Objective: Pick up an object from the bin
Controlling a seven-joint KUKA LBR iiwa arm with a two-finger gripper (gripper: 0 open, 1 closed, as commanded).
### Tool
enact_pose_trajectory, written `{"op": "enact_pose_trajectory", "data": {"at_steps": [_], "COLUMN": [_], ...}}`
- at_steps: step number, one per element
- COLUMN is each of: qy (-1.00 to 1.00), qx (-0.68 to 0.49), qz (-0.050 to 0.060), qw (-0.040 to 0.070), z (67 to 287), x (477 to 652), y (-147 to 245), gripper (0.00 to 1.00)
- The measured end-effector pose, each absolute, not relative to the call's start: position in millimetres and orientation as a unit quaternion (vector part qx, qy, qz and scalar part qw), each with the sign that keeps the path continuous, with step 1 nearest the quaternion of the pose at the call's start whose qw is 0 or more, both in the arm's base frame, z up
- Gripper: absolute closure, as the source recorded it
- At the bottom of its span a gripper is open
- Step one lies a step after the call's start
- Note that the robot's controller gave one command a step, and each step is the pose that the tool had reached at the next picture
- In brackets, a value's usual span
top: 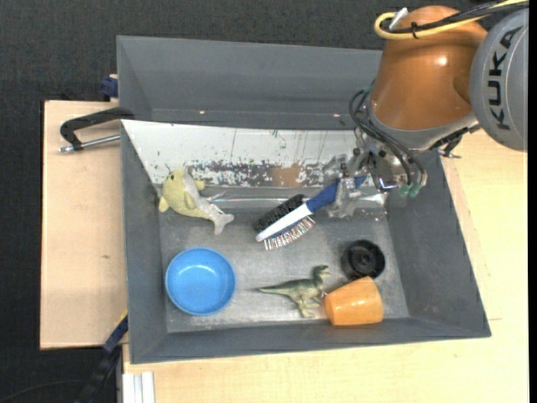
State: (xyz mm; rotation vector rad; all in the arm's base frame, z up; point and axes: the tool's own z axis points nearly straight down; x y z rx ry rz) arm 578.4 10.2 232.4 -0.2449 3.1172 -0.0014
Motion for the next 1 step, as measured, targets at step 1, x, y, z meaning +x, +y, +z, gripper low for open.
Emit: {"op": "enact_pose_trajectory", "data": {"at_steps": [1], "qy": [0.986], "qx": [-0.165], "qz": [-0.001], "qw": [0.003], "z": [266.4], "x": [539.0], "y": [-34.3], "gripper": [1.00]}}
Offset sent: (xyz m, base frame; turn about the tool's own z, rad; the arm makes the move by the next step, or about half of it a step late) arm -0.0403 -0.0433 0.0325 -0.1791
